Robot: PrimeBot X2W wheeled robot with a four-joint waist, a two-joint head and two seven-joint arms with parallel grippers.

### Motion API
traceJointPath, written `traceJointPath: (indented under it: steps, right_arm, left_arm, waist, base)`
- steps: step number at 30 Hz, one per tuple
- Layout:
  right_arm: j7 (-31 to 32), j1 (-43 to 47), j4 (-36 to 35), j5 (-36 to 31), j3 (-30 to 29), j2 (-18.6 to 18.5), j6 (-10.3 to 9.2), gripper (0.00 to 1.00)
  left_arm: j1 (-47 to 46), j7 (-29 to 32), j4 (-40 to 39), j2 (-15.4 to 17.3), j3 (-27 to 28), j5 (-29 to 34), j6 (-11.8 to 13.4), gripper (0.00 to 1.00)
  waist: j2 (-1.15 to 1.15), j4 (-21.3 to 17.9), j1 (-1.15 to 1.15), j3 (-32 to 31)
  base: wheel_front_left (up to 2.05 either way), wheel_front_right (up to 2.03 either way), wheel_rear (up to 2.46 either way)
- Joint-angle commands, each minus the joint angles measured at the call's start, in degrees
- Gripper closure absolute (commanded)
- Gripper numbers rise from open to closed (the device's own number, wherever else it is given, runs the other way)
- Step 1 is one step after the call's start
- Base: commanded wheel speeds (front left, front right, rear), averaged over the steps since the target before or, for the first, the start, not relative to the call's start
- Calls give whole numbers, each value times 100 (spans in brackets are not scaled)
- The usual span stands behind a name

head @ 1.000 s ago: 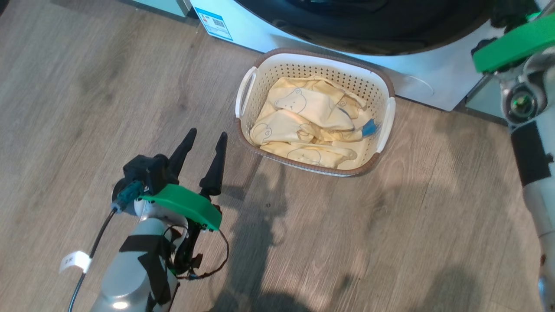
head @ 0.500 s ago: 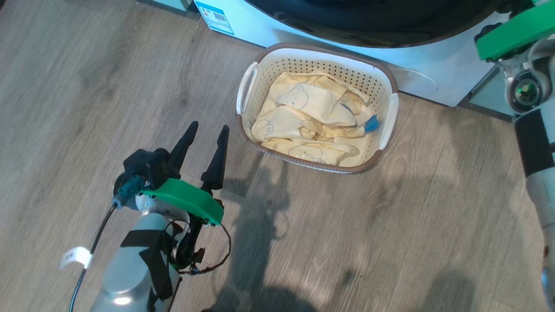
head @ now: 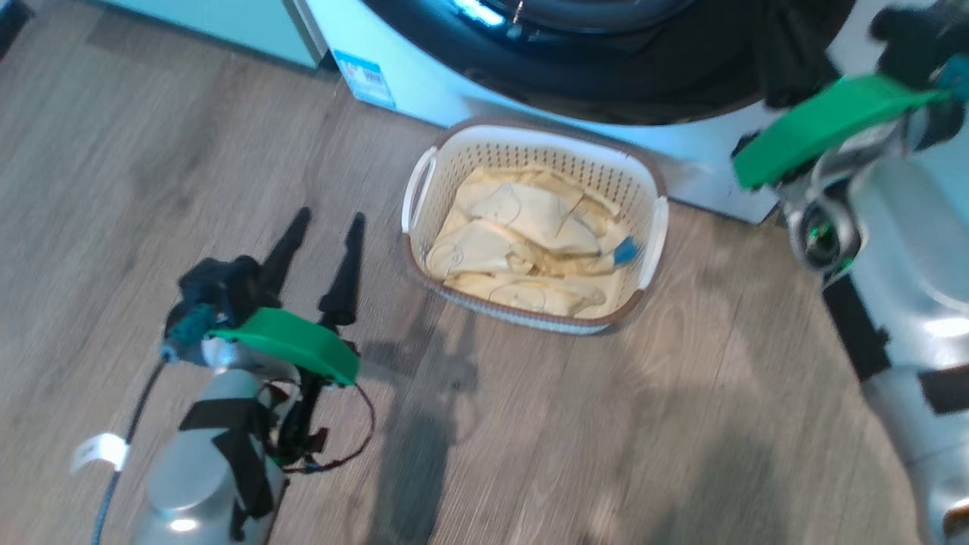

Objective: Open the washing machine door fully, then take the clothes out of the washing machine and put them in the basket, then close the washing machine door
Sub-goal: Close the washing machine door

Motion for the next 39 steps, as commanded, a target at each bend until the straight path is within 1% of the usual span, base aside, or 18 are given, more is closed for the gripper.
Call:
traceJointPath:
  steps: [1, 4, 6, 7, 8, 9, 13, 16, 29, 39]
  right_arm:
    - [-38, 59, -278, 10, 72, 93, -19, 100]
    - [-38, 354, -392, 52, 227, 93, -19, 67]
    - [-38, 511, -469, 95, 290, 93, -19, 50]
    - [-38, 588, -507, 101, 305, 93, -19, 32]
    - [-38, 666, -549, 111, 323, 93, -19, 18]
    - [-38, 741, -591, 123, 337, 93, -19, 0]
    - [-38, 1041, -776, 81, 253, 93, -19, 0]
    - [-38, 1299, -950, -84, 108, 93, -19, 0]
    - [-38, 2538, -1578, -673, -933, 93, -19, 0]
    - [-38, 3404, -2011, -1063, -1604, 93, -19, 0]
  left_arm:
    - [-35, -36, -122, 249, 292, 5, -7, 0]
    - [9, -36, -84, 387, 361, 8, -7, 0]
    - [36, -36, -36, 484, 414, -9, -7, 0]
    - [53, -36, -15, 533, 436, -14, -7, 0]
    - [73, -36, 9, 580, 459, -18, -7, 0]
    - [90, -36, 35, 628, 487, -26, -7, 0]
    - [133, -36, 149, 802, 578, -72, -7, 0]
    - [162, -36, 231, 928, 640, -120, -7, 0]
    - [512, -36, 298, 1406, 710, -309, -7, 0]
    - [731, -36, 291, 1526, 876, -378, -7, 0]
  waist:
    - [0, -75, 0, -185]
    - [0, -179, 0, -414]
    - [0, -268, 0, -546]
    - [0, -321, 0, -617]
    - [0, -376, 0, -686]
    - [0, -432, 0, -749]
    - [0, -640, 0, -989]
    - [0, -789, 0, -1156]
    - [0, -1454, 0, -1738]
    - [0, -1820, 0, -1912]
  base:
    - [0, 0, 0]
    - [0, 0, 0]
    - [0, 0, 0]
    - [0, 0, 0]
    - [0, 0, 0]
    - [0, 0, 0]
    - [0, 0, 0]
    - [0, 0, 0]
    - [0, 0, 0]
    - [0, 0, 0]
